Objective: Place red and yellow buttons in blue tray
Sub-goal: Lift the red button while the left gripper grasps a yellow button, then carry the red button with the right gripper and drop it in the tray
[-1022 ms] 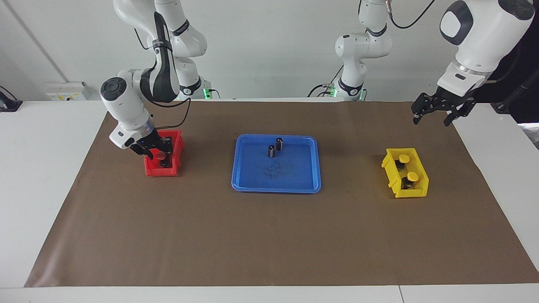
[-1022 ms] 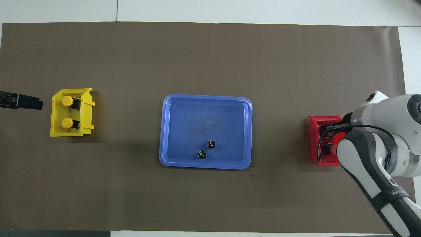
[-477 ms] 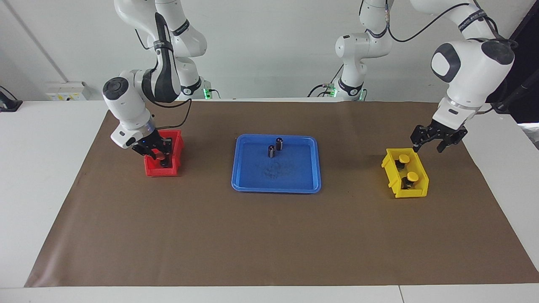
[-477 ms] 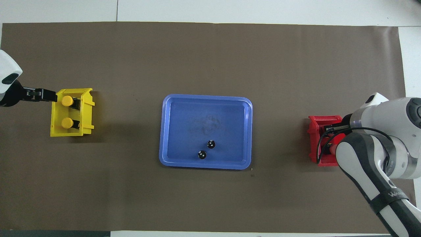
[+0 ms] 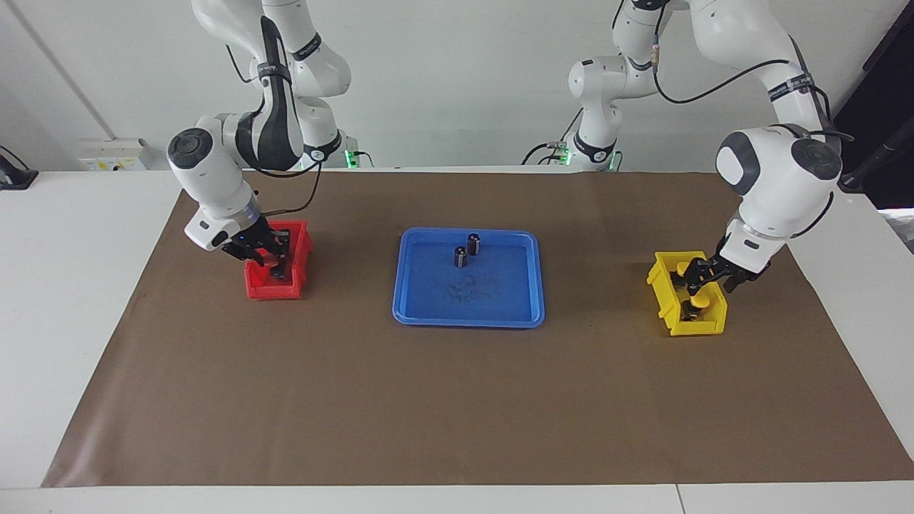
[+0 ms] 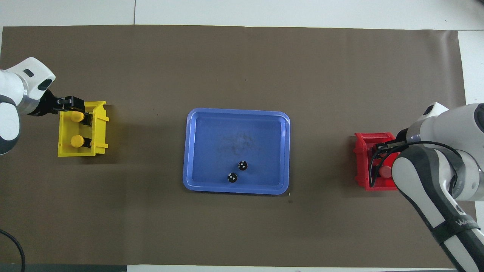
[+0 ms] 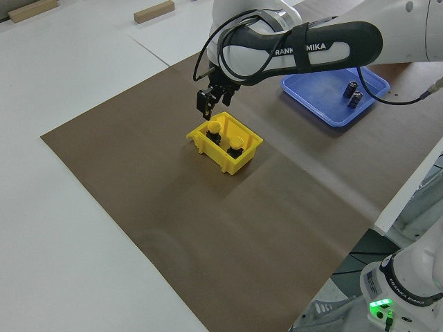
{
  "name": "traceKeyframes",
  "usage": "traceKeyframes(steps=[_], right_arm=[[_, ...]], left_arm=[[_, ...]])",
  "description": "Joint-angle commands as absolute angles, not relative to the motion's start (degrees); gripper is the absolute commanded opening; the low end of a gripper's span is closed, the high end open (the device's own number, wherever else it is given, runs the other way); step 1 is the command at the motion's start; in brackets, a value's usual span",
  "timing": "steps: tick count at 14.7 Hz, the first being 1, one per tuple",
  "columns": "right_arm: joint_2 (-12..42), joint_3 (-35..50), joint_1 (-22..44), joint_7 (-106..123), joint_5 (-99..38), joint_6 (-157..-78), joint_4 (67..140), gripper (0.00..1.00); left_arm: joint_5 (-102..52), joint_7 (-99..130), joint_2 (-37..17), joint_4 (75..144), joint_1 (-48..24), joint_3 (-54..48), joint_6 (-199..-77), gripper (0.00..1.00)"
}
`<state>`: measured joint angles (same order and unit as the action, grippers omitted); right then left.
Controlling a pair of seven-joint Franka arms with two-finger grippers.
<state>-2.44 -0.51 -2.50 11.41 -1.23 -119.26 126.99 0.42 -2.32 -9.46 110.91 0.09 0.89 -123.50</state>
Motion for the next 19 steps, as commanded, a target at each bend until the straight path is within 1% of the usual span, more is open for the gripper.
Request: traceKeyframes(steps=[1, 2, 4, 5, 7, 9, 11, 13, 15, 16, 19], right_arm=[[-1.3, -0.2, -3.2, 13.3, 1.6, -111.6, 119.5, 0.21], [-1.3, -0.2, -2.9, 13.3, 2.3, -109.6, 117.6, 0.21], [-0.6, 0.0, -2.2, 12.6, 1.9, -105.0, 112.1, 0.21], [1.3, 0.1, -1.0, 12.0, 1.3, -103.2, 108.4, 0.21], [4.4, 0.1, 4.5, 5.6, 1.2, -101.0, 102.0, 0.22], [5.8, 0.1, 10.6, -2.3, 1.2, -100.4, 97.6, 0.21], [10.8, 0.1, 16.4, -12.7, -1.2, -100.4, 91.4, 0.2], [16.2, 0.1, 21.7, -21.9, -2.8, -101.2, 85.8, 0.2], [18.6, 0.1, 25.5, -25.7, -4.2, -104.2, 85.5, 0.2], [19.5, 0.1, 27.6, -26.5, -5.0, -106.9, 86.6, 0.2], [22.0, 0.1, 30.6, -28.9, -5.1, -109.7, 88.2, 0.21]], left_arm=[[1.1, -1.2, -10.5, 111.1, 0.4, 0.7, -124.7, 0.74], [1.0, -1.2, -10.8, 110.8, 0.4, 0.8, -125.6, 0.72], [1.0, -1.3, -11.6, 111.0, 0.4, 0.8, -126.4, 0.71], [1.0, -1.3, -11.6, 111.1, 0.4, 0.7, -126.5, 0.71], [0.8, -1.2, -11.6, 111.2, 0.4, 0.7, -126.8, 0.7], [0.8, -1.4, -11.9, 111.6, 0.4, 0.8, -127.0, 0.7], [0.8, -1.4, -12.0, 111.8, 0.5, 0.8, -127.1, 0.68], [0.9, -1.8, -11.5, 114.1, 0.6, 0.9, -127.8, 0.67], [0.9, -1.7, -11.0, 115.7, 0.5, 0.8, -128.9, 0.66], [0.9, -1.7, -10.9, 116.1, 0.6, 0.8, -128.9, 0.66], [0.9, -1.7, -10.7, 116.1, 0.7, 0.9, -128.8, 0.63]])
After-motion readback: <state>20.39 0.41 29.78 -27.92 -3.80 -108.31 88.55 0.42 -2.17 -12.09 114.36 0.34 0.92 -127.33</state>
